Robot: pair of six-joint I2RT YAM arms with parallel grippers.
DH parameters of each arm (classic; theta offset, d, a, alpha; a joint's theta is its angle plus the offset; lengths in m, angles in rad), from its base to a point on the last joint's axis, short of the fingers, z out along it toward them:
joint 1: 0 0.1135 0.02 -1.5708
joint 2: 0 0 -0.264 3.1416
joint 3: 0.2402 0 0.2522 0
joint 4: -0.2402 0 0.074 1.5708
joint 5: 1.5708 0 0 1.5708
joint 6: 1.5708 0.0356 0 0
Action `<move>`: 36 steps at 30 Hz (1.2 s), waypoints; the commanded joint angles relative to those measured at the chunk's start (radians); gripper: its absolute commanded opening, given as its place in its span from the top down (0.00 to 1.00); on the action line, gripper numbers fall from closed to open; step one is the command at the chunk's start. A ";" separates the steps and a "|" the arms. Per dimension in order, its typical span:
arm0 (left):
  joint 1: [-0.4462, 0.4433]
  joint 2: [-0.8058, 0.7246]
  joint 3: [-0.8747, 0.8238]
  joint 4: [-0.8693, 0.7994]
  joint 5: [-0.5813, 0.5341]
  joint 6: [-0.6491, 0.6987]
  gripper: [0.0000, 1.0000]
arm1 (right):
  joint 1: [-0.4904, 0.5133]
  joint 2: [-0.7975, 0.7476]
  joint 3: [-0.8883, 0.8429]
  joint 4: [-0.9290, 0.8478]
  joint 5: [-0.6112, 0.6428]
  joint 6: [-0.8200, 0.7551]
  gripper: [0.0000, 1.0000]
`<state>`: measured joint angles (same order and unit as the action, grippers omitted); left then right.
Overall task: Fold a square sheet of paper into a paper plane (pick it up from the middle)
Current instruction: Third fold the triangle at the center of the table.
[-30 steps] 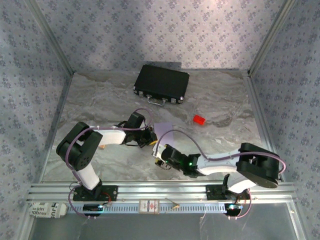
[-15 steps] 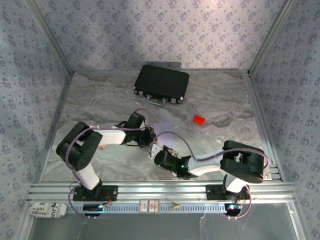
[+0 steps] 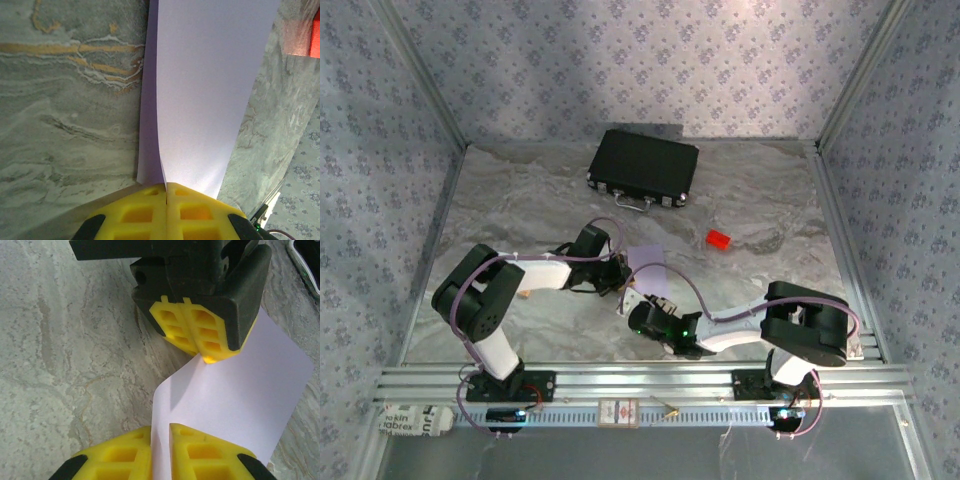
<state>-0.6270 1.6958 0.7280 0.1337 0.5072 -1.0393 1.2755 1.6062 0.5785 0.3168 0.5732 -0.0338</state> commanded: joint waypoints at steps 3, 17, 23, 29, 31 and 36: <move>0.010 -0.031 -0.012 0.010 -0.009 -0.005 0.95 | 0.007 -0.019 -0.008 0.002 0.027 0.029 0.89; 0.057 -0.183 0.038 -0.189 -0.106 0.079 0.61 | -0.164 -0.171 -0.058 -0.036 -0.498 0.217 0.98; 0.065 -0.177 0.104 -0.204 -0.073 0.104 0.64 | -0.353 -0.225 -0.057 -0.058 -0.838 0.342 0.98; 0.065 -0.119 0.187 -0.219 -0.028 0.140 0.71 | -0.433 -0.228 -0.058 -0.048 -1.000 0.382 0.98; 0.066 -0.090 0.221 -0.238 -0.011 0.161 0.75 | -0.438 -0.225 -0.063 -0.042 -1.019 0.390 0.98; 0.065 -0.021 0.287 -0.263 0.021 0.196 0.81 | -0.441 -0.205 -0.067 -0.029 -1.049 0.407 0.98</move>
<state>-0.5648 1.6424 0.9718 -0.0875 0.4847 -0.8890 0.8398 1.3922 0.5205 0.2886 -0.4129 0.3393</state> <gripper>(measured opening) 0.196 0.052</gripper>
